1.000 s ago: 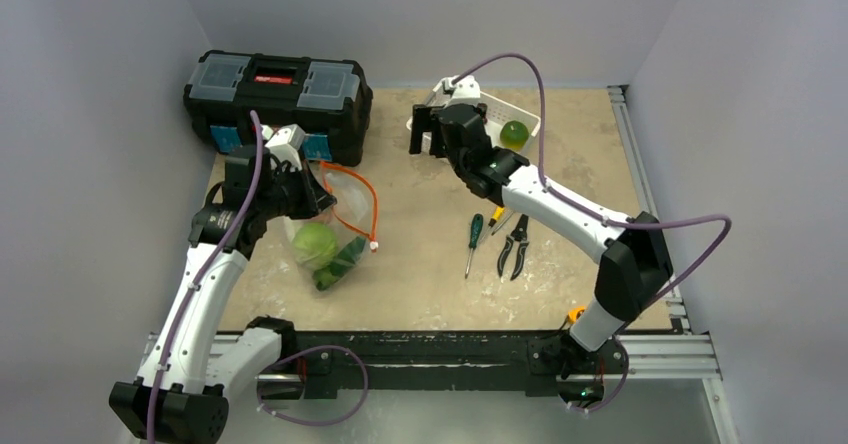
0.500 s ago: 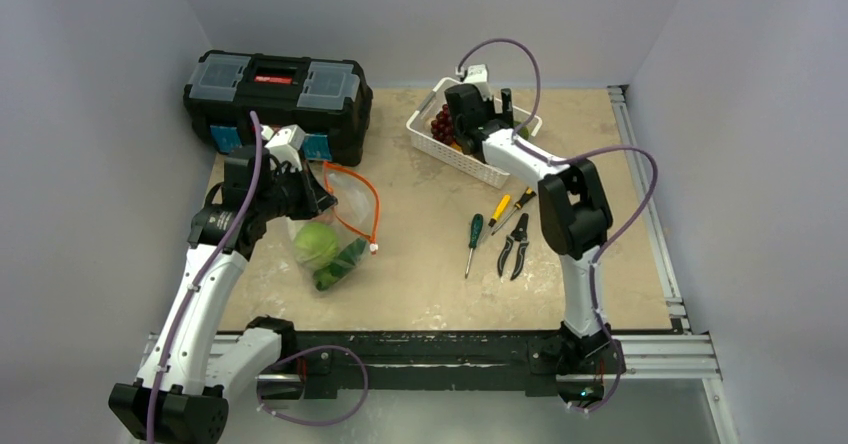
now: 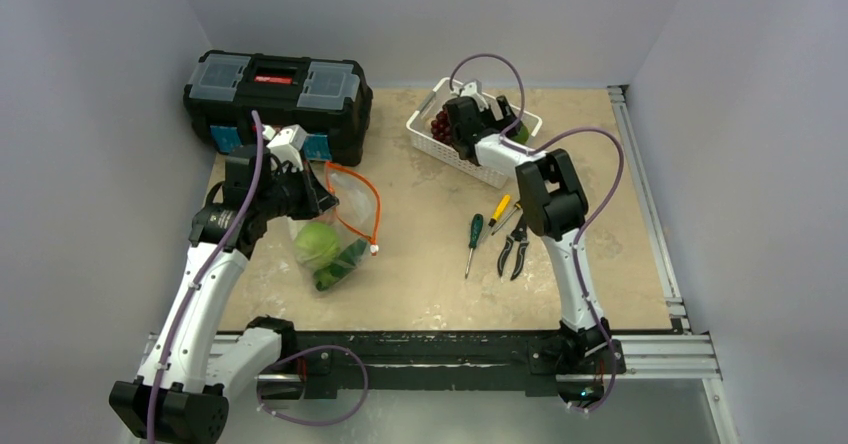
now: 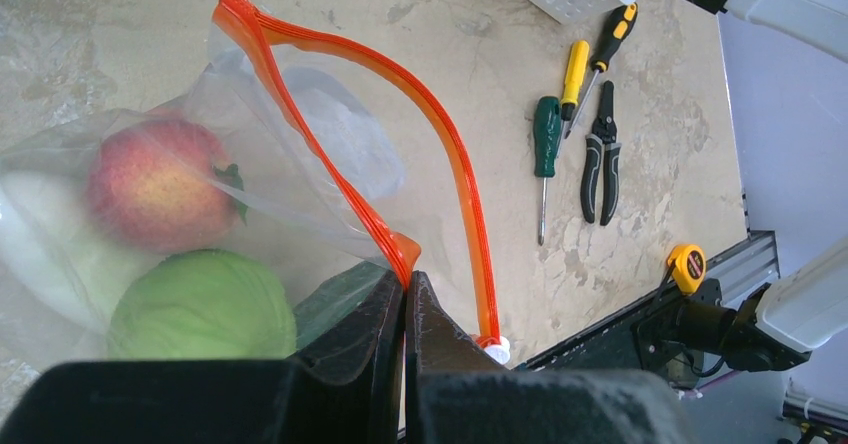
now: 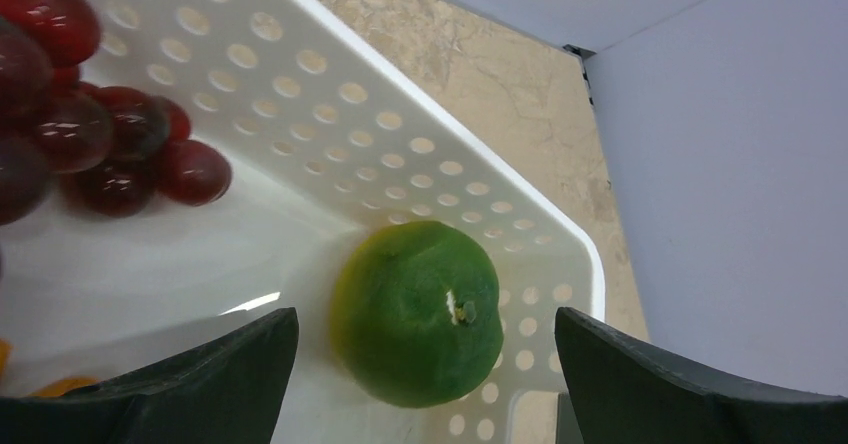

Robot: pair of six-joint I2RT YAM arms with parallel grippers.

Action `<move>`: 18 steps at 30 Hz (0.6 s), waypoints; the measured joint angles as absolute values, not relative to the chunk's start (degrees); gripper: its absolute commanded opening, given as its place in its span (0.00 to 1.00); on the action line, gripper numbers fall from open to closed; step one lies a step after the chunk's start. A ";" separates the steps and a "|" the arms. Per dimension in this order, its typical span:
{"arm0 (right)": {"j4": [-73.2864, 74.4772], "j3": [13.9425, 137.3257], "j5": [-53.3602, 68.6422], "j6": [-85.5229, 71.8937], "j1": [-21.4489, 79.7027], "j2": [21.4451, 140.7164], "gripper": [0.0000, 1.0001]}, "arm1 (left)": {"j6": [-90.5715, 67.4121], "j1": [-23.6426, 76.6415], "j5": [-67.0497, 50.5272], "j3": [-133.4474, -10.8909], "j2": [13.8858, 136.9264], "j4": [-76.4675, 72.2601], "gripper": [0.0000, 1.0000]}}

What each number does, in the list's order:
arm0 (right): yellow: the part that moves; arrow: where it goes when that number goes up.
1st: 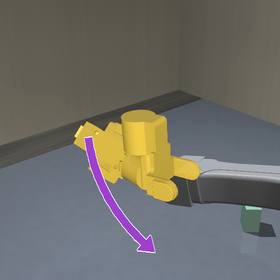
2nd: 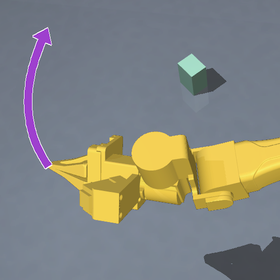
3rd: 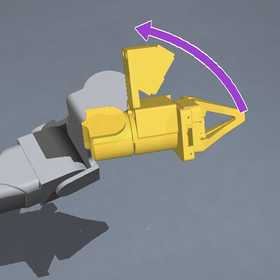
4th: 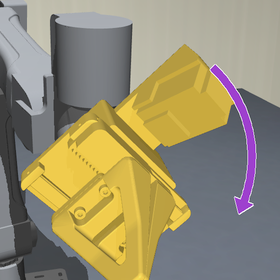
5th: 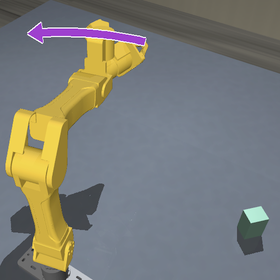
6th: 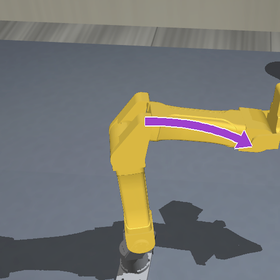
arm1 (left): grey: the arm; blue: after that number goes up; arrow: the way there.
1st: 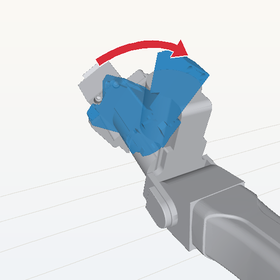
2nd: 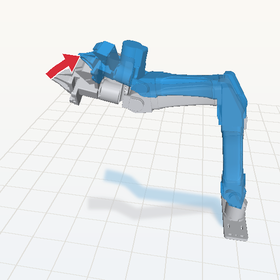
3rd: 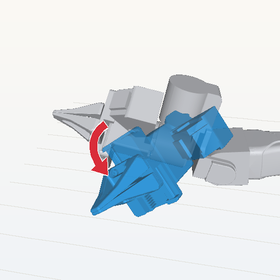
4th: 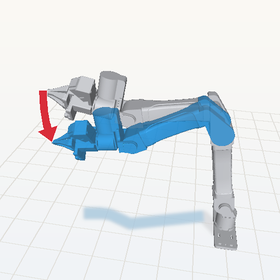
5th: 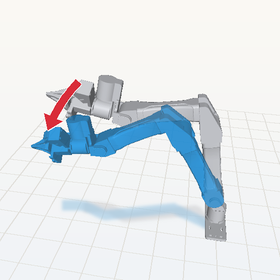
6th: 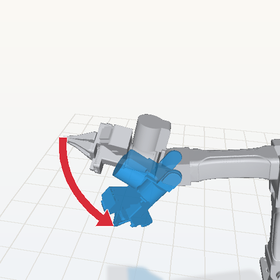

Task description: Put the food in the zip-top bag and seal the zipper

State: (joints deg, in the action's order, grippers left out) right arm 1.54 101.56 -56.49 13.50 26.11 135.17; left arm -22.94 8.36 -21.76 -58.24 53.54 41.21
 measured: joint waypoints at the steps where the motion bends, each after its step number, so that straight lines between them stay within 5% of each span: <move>1: 1.10 101.69 -56.66 13.98 25.67 135.46 0.99 | -22.94 8.36 -21.82 -58.24 53.58 41.19 0.00; 18: -1.32 103.66 -57.08 14.06 23.35 139.28 0.88 | -22.94 8.36 -22.22 -58.22 53.93 41.17 0.00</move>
